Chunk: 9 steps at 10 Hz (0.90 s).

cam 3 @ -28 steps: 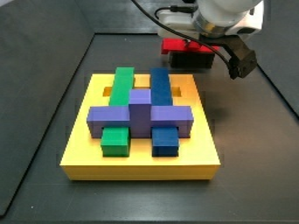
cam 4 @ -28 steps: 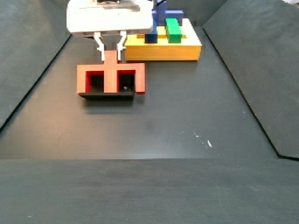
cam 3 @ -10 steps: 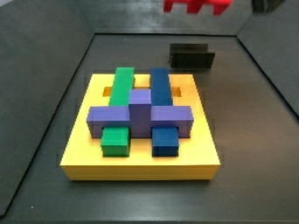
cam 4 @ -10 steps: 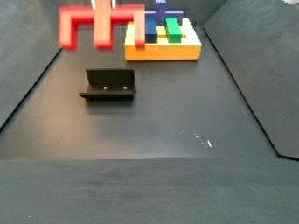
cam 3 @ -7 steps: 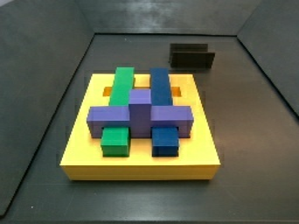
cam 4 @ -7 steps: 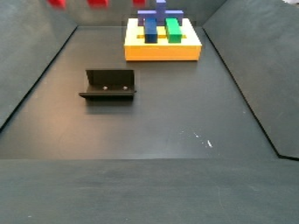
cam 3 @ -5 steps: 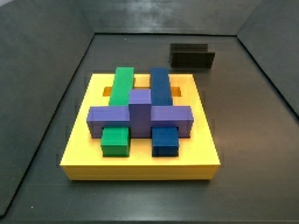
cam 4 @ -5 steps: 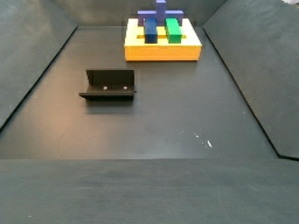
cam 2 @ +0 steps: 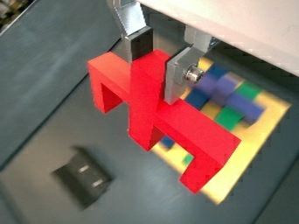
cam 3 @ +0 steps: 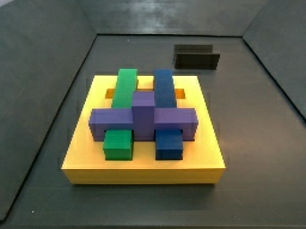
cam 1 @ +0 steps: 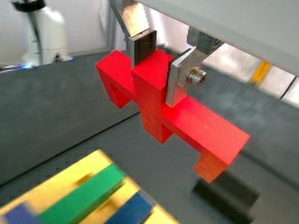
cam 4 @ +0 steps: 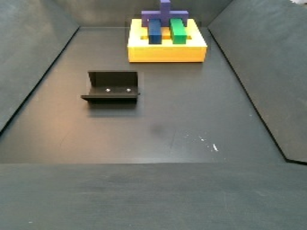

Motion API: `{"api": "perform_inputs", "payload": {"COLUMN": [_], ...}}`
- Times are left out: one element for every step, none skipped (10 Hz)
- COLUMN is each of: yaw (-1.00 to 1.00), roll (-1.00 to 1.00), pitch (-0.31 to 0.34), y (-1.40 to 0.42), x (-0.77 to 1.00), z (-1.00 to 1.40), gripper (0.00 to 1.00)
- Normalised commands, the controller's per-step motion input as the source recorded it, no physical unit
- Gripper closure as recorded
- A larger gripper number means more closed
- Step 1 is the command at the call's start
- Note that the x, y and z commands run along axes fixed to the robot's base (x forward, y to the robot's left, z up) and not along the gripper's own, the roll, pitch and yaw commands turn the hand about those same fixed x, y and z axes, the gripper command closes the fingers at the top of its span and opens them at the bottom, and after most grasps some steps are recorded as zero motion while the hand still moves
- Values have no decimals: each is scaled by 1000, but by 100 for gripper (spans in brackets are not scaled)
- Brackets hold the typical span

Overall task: Pick up the red object. Move up. Place the red object on the fixture. Regrasp the red object. Move to above the board. Insert the red object.
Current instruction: Move to above the board, then insert the red object.

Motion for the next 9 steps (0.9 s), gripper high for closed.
{"api": "perform_inputs", "payload": {"yaw": [37, 29, 14, 12, 1, 0, 0, 0, 0], "roll": [-1000, -959, -644, -506, -240, -17, -21, -21, -14], "pitch": [-5, -15, -30, -33, -31, -19, -13, -13, -6], "y": [-316, -168, -43, -23, -10, 23, 26, 23, 17], "x": [-273, -169, -99, -81, -51, -37, -26, -26, -14], "z": [52, 26, 0, 7, -1, 0, -9, -11, -14], "gripper": [100, 100, 100, 100, 100, 100, 100, 100, 100]}}
